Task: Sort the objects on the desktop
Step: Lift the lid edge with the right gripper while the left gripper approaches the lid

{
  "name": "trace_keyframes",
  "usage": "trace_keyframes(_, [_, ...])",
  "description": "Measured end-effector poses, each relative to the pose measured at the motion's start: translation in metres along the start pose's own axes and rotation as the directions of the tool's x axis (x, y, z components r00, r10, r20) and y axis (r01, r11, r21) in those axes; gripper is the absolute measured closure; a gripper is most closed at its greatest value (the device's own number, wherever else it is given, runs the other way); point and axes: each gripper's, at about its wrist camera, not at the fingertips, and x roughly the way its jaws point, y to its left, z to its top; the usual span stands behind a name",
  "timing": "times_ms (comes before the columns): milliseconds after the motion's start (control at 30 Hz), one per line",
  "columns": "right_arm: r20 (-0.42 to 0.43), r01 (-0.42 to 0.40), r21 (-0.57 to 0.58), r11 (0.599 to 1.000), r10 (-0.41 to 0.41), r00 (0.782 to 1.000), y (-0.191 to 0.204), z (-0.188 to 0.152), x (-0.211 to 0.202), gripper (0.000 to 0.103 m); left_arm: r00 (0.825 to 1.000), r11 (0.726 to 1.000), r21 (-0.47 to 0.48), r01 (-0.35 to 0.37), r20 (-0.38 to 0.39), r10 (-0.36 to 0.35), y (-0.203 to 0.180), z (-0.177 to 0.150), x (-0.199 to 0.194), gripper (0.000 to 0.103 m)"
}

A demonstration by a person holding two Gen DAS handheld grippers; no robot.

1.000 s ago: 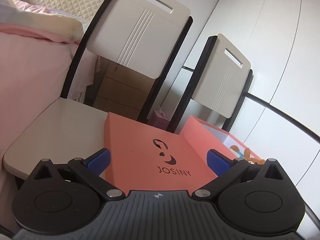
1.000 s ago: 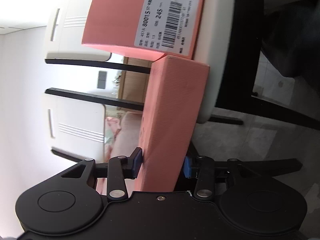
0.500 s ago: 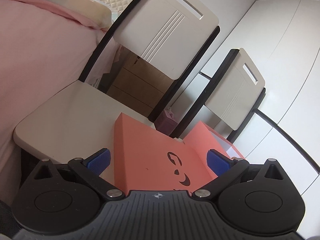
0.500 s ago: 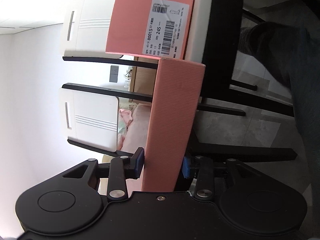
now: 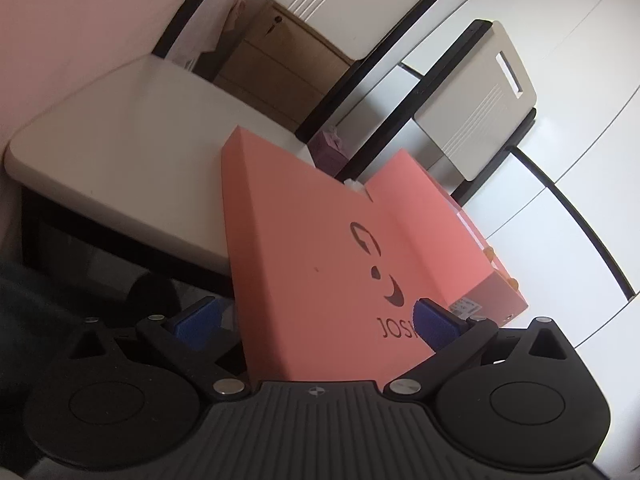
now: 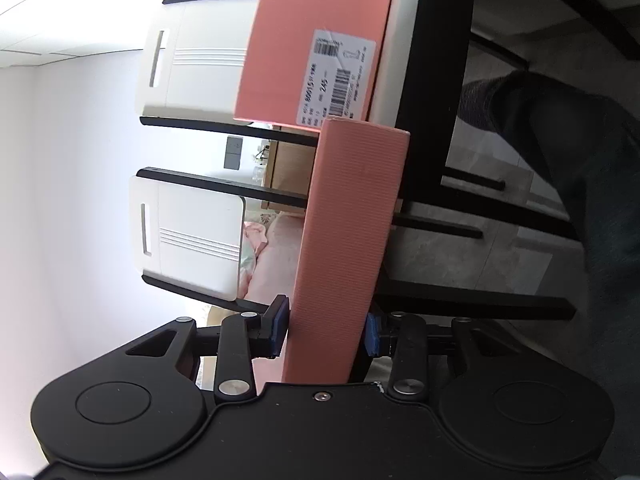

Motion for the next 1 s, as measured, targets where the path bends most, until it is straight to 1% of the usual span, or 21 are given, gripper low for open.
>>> trace_keyframes(100, [0.009,0.016,-0.024,1.000,-0.016,1.000,0.000,0.000,-0.009,0.062,0.996,0.993,-0.097,0.068,-0.044,-0.072,0.023,-0.009,0.013,0.001])
trace_keyframes(133, [0.009,0.031,-0.038,0.999,-0.031,0.999,0.000,0.001,-0.010,0.061,0.994,0.985,-0.138,0.100,-0.035,-0.106,0.032,-0.011,0.016,0.002])
trace_keyframes(200, [0.009,0.053,-0.068,0.996,-0.053,0.999,0.002,0.003,-0.011,0.059,0.984,0.955,-0.238,0.175,0.005,-0.179,0.052,-0.012,0.020,0.005])
trace_keyframes(267, [0.006,0.065,-0.102,0.993,-0.065,0.998,0.006,0.005,-0.011,0.058,0.971,0.923,-0.309,0.229,0.003,-0.240,0.066,-0.013,0.027,0.005])
trace_keyframes(333, [0.001,0.068,-0.128,0.989,-0.068,0.998,0.007,0.006,-0.010,0.057,0.963,0.913,-0.323,0.250,-0.019,-0.271,0.071,-0.015,0.033,0.006])
trace_keyframes(433, [-0.001,0.073,-0.162,0.984,-0.074,0.997,0.007,0.008,-0.009,0.056,0.968,0.935,-0.266,0.237,-0.021,-0.251,0.068,-0.017,0.035,0.008])
trace_keyframes(500, [0.009,0.089,-0.237,0.968,-0.089,0.996,0.012,0.008,-0.008,0.052,0.966,0.941,-0.235,0.243,-0.027,-0.256,0.065,-0.019,0.040,0.010])
trace_keyframes(567, [0.012,0.094,-0.294,0.951,-0.095,0.995,0.016,0.009,-0.006,0.051,0.963,0.944,-0.209,0.256,-0.033,-0.269,0.060,-0.022,0.045,0.012])
trace_keyframes(600, [0.013,0.095,-0.309,0.946,-0.095,0.995,0.018,0.010,-0.006,0.051,0.960,0.944,-0.196,0.264,-0.037,-0.276,0.056,-0.023,0.048,0.019])
trace_keyframes(633, [0.016,0.098,-0.324,0.941,-0.099,0.995,0.020,0.010,-0.005,0.051,0.958,0.945,-0.183,0.271,-0.041,-0.283,0.052,-0.024,0.051,0.022])
trace_keyframes(733, [0.018,0.095,-0.354,0.930,-0.094,0.995,0.026,0.013,-0.002,0.051,0.973,0.969,-0.105,0.223,-0.042,-0.228,0.039,-0.025,0.051,0.032])
trace_keyframes(900, [0.022,0.062,-0.422,0.905,-0.059,0.998,0.040,0.012,0.000,0.050,0.970,0.966,-0.091,0.242,-0.001,-0.243,0.036,-0.024,0.036,0.035])
trace_keyframes(1000, [0.012,0.037,-0.434,0.900,-0.035,0.999,0.047,0.011,0.001,0.050,0.970,0.968,-0.051,0.244,0.031,-0.243,0.031,-0.021,0.021,0.035])
